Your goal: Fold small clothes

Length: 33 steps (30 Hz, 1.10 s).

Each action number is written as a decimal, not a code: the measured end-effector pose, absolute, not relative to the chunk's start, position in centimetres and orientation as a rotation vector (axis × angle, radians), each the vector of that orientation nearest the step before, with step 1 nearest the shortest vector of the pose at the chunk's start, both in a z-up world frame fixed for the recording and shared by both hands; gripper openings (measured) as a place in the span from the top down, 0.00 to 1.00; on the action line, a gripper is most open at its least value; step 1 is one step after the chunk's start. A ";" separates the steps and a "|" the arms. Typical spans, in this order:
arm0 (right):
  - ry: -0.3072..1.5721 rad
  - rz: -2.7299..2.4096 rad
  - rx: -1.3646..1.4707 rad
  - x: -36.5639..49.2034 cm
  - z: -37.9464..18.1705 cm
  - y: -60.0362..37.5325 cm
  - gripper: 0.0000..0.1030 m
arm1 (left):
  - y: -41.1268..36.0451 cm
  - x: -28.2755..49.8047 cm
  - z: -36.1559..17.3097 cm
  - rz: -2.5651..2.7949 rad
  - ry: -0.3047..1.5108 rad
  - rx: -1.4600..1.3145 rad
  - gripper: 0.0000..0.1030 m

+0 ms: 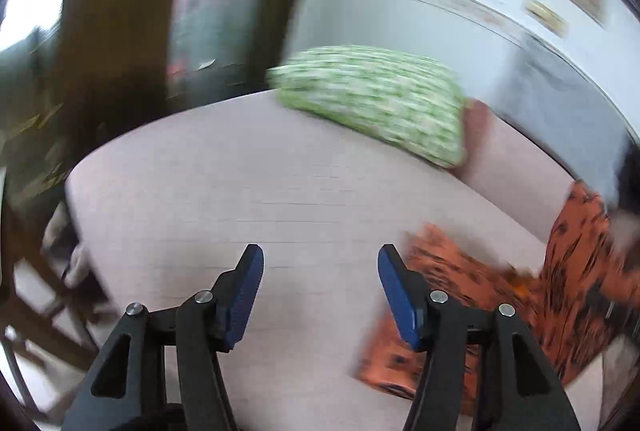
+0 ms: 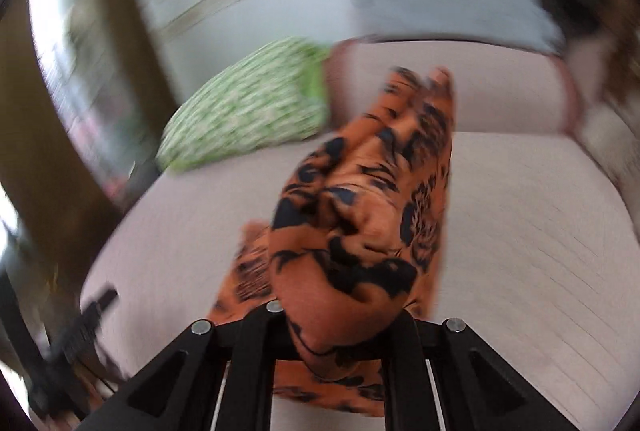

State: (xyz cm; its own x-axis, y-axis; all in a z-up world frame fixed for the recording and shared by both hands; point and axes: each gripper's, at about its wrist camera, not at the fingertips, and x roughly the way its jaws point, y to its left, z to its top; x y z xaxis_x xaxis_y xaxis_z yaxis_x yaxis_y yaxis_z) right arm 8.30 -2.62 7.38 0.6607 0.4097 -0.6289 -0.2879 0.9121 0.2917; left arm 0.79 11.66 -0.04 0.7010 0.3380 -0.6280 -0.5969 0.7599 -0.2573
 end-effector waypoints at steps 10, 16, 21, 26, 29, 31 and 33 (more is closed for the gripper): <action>1.053 0.512 -0.024 10.3 -2.9 9.9 0.89 | 15.3 0.8 -4.3 0.564 0.721 -0.574 0.41; 0.969 0.523 0.015 9.9 0.9 9.3 0.88 | 14.3 1.3 -4.2 0.511 0.732 -0.564 0.41; 1.031 0.531 -0.011 9.6 -2.7 10.3 0.88 | 14.6 1.6 -4.8 0.510 0.763 -0.566 0.41; 1.031 0.569 0.210 11.7 -0.6 6.6 0.89 | 14.6 1.5 -4.9 0.508 0.767 -0.562 0.41; 0.916 0.557 0.359 13.2 4.0 3.2 0.89 | 14.4 1.7 -4.8 0.503 0.765 -0.558 0.41; 0.831 0.519 0.445 13.4 6.3 1.0 0.88 | 14.3 1.7 -4.8 0.502 0.763 -0.551 0.41; 0.827 0.520 0.424 13.0 6.3 1.8 0.88 | 14.4 1.9 -4.9 0.501 0.767 -0.554 0.41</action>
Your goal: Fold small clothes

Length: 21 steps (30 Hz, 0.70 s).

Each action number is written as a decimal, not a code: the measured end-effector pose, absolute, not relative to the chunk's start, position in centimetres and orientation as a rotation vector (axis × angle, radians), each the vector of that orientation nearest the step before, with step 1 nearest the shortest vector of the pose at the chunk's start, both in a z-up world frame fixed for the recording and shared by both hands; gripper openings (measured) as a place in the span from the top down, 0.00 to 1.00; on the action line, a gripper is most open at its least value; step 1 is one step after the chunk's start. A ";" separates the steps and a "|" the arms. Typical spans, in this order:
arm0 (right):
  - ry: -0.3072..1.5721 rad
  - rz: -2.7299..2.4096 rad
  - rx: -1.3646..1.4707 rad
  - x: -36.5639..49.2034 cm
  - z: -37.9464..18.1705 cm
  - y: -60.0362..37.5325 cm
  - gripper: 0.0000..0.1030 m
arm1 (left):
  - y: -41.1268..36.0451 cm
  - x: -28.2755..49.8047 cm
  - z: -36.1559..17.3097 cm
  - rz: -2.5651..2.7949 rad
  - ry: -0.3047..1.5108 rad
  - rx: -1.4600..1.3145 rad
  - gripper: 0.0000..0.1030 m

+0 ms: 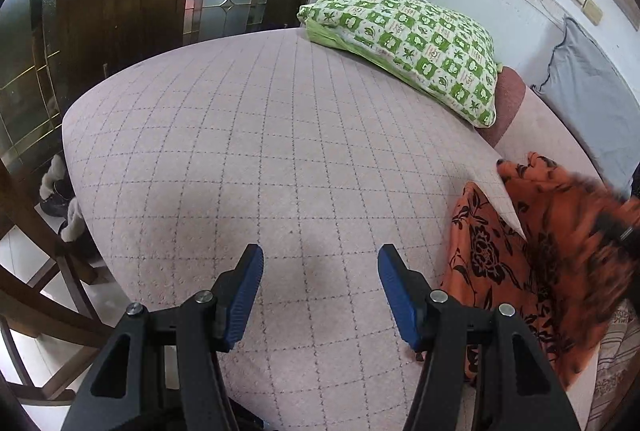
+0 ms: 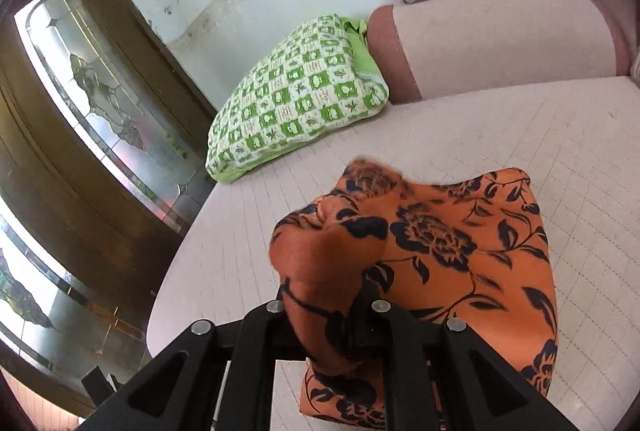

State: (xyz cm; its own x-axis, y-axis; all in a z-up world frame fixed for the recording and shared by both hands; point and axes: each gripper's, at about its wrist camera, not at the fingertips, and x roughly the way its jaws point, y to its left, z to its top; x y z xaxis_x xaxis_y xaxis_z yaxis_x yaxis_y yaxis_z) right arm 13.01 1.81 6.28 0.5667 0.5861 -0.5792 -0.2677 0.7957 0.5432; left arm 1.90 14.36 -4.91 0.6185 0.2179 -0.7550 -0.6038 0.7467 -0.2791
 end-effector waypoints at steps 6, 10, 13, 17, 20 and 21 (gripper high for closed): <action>1.077 0.534 0.088 10.3 -3.4 9.2 0.88 | 13.9 2.1 -5.1 0.497 0.780 -0.534 0.41; 1.018 0.542 0.024 9.3 -2.0 9.2 0.88 | 14.2 2.2 -5.4 0.503 0.782 -0.549 0.41; 1.006 0.560 -0.008 9.2 -1.5 9.0 0.85 | 13.8 2.5 -5.3 0.485 0.787 -0.546 0.41; 1.020 0.631 -0.108 8.3 -2.7 10.8 0.42 | 13.2 2.7 -5.1 0.462 0.783 -0.524 0.41; 1.027 0.740 0.022 7.4 -2.3 9.3 0.27 | 13.4 2.5 -5.0 0.460 0.778 -0.530 0.41; 1.032 0.761 0.043 7.1 -2.2 8.9 0.27 | 13.4 2.5 -5.1 0.450 0.778 -0.536 0.41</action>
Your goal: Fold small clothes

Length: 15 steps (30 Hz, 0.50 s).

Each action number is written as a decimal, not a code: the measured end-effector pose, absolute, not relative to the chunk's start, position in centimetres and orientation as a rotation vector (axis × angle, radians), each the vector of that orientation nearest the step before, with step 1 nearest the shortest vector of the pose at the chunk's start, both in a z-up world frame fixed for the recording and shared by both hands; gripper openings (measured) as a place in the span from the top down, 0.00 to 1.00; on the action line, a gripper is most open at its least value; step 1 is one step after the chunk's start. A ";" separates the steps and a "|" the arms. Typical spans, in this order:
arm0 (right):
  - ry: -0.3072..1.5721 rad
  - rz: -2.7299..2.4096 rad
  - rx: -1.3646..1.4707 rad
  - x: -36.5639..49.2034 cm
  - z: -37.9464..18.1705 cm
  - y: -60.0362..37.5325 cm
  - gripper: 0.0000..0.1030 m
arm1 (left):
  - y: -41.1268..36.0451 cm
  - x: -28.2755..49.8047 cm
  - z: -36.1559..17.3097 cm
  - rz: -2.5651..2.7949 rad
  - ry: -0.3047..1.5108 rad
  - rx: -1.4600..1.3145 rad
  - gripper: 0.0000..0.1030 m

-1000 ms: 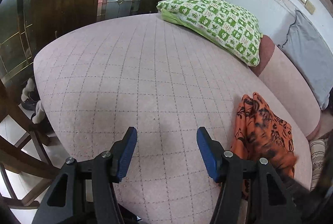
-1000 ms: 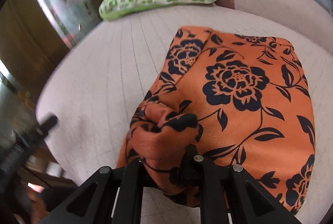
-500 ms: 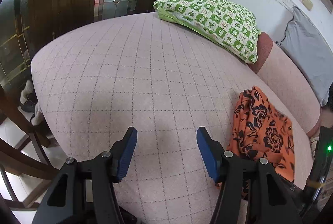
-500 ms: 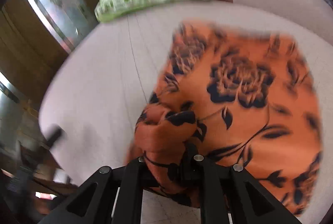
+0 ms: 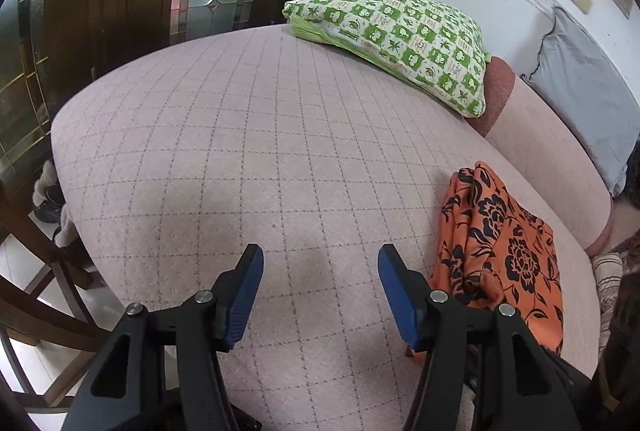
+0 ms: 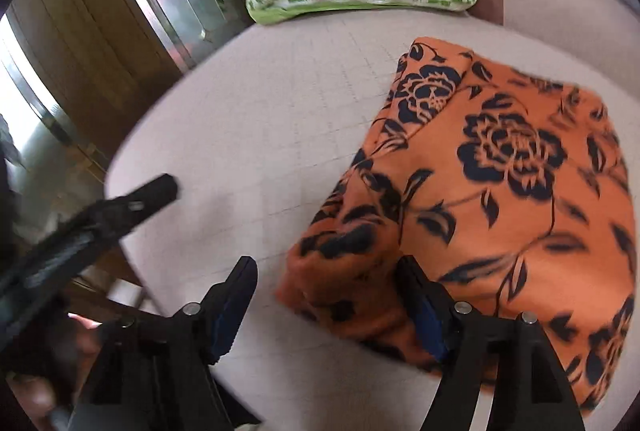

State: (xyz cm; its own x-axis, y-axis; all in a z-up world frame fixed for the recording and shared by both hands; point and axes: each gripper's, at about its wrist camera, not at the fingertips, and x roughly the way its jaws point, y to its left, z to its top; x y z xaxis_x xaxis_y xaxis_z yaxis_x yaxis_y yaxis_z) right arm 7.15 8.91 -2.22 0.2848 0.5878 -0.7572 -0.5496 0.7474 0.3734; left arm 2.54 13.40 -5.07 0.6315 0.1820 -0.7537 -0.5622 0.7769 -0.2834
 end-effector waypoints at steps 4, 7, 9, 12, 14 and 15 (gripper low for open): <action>1.007 0.772 0.172 6.3 -1.6 4.1 0.27 | 12.0 2.8 -4.7 0.353 0.765 -0.529 0.41; 0.979 0.712 0.346 6.4 -1.5 -1.5 0.27 | 9.3 3.7 -4.4 0.215 0.795 -0.497 0.41; 0.969 0.663 0.414 6.4 -1.7 -4.8 0.26 | 7.4 4.3 -4.0 0.160 0.806 -0.462 0.41; 0.968 0.613 0.494 6.1 -2.2 -8.8 0.26 | 5.2 5.6 -3.8 0.135 0.830 -0.413 0.41; 0.966 0.606 0.534 6.2 -2.4 -10.3 0.26 | 5.2 6.7 -4.6 0.159 0.879 -0.428 0.45; 0.966 0.609 0.555 6.4 -2.4 -10.9 0.26 | 5.5 7.3 -5.6 0.187 0.933 -0.447 0.69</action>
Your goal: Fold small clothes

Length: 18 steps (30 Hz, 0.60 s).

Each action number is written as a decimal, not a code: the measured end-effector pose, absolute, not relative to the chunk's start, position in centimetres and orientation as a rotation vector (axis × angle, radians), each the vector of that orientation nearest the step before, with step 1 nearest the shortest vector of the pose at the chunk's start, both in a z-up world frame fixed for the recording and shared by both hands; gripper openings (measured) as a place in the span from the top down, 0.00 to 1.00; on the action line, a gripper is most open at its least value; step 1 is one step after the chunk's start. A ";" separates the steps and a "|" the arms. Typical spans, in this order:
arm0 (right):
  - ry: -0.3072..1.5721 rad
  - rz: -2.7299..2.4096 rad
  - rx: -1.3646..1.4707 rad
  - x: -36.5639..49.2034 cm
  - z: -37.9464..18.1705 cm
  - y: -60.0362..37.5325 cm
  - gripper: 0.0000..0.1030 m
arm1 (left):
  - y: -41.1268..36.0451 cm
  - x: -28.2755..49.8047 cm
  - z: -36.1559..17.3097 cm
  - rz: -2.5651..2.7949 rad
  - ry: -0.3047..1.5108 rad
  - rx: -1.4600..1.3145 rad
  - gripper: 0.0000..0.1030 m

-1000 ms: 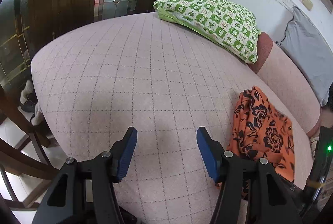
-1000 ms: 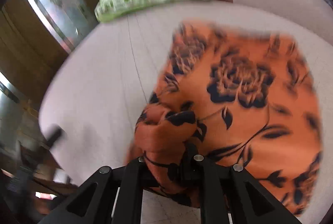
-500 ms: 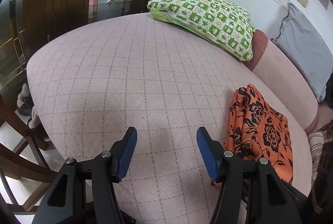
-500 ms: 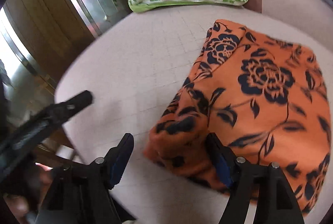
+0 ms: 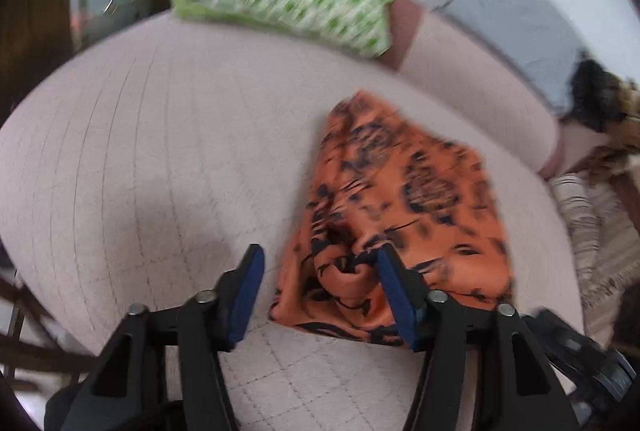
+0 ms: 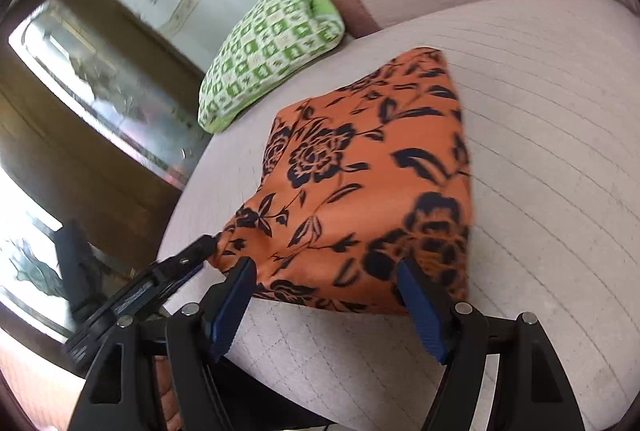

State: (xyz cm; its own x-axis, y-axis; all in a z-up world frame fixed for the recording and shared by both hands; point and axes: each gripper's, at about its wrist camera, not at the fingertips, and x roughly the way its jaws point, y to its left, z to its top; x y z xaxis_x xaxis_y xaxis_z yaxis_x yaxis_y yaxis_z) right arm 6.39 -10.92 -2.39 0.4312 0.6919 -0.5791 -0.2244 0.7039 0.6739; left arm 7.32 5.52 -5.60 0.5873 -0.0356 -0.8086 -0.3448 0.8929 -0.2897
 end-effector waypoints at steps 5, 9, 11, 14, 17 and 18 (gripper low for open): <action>0.965 0.636 0.584 7.0 -2.7 -11.5 0.26 | 8.1 7.0 -9.1 0.198 1.055 -0.647 0.91; 1.009 0.645 0.660 7.7 -4.3 -12.7 0.26 | 9.0 6.4 -8.9 0.189 1.061 -0.713 0.83; 1.018 0.651 0.717 8.1 -4.7 -13.6 0.26 | 9.4 5.8 -8.2 0.225 1.062 -0.689 0.78; 1.016 0.642 0.777 8.2 -5.0 -15.1 0.26 | 9.1 4.9 -5.7 0.274 1.030 -0.599 0.78; 1.011 0.619 0.851 8.3 -5.7 -16.6 0.26 | 7.3 4.7 -2.3 0.271 0.944 -0.476 0.78; 1.013 0.615 0.872 8.4 -5.9 -17.0 0.26 | 6.2 5.0 -1.2 0.245 0.914 -0.419 0.75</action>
State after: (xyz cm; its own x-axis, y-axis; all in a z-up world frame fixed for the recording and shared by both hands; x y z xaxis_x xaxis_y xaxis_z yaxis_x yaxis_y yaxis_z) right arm 8.44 -16.97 -5.87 0.4161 0.7833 -0.4618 -0.0483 0.5262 0.8490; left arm 5.04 6.19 -1.17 0.5907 0.0287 -0.8064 -0.3785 0.8924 -0.2455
